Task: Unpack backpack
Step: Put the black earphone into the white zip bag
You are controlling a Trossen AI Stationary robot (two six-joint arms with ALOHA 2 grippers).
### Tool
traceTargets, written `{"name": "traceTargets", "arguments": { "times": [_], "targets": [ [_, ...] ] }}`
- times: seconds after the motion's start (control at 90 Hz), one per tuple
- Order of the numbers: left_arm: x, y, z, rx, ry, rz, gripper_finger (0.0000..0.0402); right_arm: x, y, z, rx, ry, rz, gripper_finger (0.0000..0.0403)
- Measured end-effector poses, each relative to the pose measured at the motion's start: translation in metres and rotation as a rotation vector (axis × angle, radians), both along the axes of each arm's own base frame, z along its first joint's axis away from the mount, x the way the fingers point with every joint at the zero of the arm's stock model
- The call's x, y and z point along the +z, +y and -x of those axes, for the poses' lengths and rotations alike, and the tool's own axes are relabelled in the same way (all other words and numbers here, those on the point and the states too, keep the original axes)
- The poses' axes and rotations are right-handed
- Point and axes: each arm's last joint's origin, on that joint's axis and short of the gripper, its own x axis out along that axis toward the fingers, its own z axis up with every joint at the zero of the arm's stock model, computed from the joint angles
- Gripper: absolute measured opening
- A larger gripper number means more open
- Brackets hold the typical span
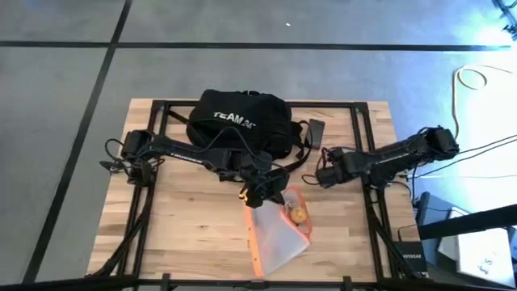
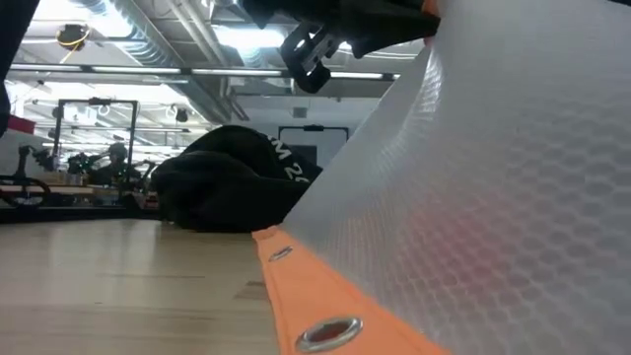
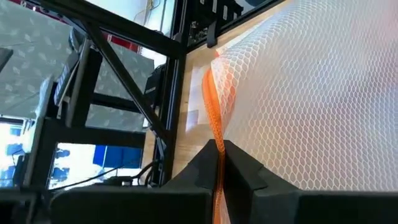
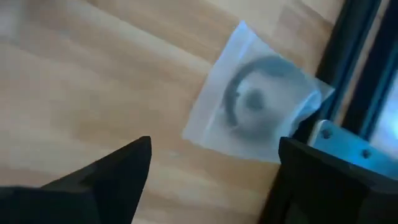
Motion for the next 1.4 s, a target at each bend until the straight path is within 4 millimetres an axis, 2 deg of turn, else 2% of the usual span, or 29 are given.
{"name": "traceTargets", "arguments": {
  "times": [0.3,0.633,0.833,1.033,1.189,1.4],
  "targets": [
    [0.0,0.0,0.0,0.007,0.011,0.011,0.0,-0.015,-0.039,-0.007,0.161,0.159,-0.206,0.0316],
    [-0.001,0.0,0.001,0.009,0.024,0.014,0.0,-0.026,-0.082,0.005,0.285,0.274,-0.464,0.0316],
    [-0.002,0.0,0.001,0.011,0.035,0.015,0.0,-0.041,-0.096,0.008,0.272,0.284,-0.618,0.0316],
    [-0.001,0.0,0.001,0.008,0.03,0.012,0.0,-0.061,-0.1,0.006,0.247,0.338,-0.741,0.031],
    [-0.002,0.0,0.002,0.01,0.037,0.014,0.0,-0.072,-0.098,0.004,0.258,0.326,-0.856,0.0252],
    [-0.004,0.0,0.003,0.013,0.062,0.016,0.0,-0.069,-0.097,0.003,0.248,0.281,-0.863,0.0105]
  ]
}}
